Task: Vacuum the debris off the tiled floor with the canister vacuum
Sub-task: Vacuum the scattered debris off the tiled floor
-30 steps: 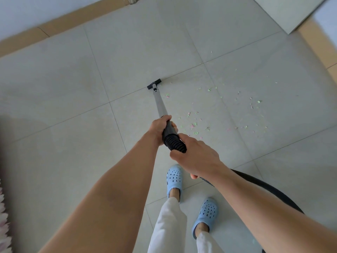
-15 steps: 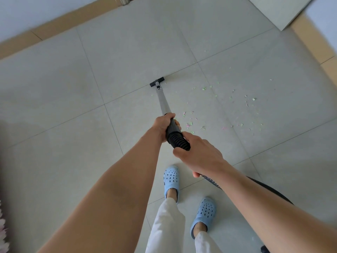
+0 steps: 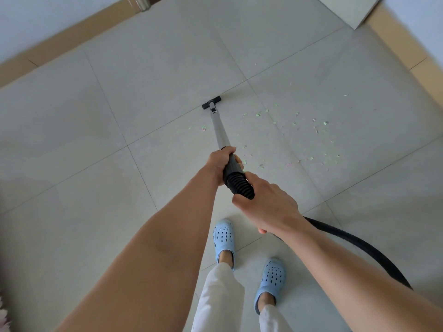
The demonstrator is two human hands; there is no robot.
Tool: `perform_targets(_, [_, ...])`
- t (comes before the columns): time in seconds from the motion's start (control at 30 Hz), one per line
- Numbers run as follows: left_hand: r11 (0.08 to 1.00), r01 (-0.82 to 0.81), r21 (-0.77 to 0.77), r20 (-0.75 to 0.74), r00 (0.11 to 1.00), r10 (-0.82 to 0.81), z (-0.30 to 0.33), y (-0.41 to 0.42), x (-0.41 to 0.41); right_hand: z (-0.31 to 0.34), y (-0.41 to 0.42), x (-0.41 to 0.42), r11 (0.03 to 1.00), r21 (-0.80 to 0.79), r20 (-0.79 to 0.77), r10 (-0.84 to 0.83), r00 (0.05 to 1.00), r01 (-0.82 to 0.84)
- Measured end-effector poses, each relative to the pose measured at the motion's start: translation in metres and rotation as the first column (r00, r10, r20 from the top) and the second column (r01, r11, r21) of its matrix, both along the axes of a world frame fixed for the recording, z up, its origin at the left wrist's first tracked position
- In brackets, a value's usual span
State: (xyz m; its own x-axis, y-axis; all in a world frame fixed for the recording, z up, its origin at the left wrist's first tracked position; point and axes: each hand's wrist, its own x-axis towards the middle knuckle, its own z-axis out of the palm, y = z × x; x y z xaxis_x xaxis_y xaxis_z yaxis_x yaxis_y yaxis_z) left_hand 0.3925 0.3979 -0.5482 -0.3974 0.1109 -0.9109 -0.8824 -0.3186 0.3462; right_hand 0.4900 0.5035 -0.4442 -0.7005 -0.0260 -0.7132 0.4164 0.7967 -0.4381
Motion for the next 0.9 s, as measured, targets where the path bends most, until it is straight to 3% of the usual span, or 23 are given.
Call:
perform_targets(0.2, [1.000,0.013,-0.003,-0.001,1.000,-0.013,-0.005,0.009,-0.023,-0.008,0.006,-0.021,1.000,0.015,-0.022,-0.012,1.000,0.013])
perform_targets(0.4, [0.992,0.100,-0.077,-0.007,0.995,-0.101,-0.006,0.011,-0.028,-0.010,0.008,-0.022,0.991,-0.089,0.030,-0.098,0.995,0.100])
perform_targets(0.63, [0.974,0.147,-0.174,0.013,0.989,-0.148,-0.004,-0.006,0.009,-0.008,0.002,0.015,0.930,-0.290,0.133,-0.196,0.971,0.227])
perform_targets(0.9, [0.962,0.143,-0.234,0.025,0.990,-0.142,0.000,-0.018,0.067,-0.007,-0.001,0.067,0.900,-0.365,0.183,-0.180,0.967,0.237])
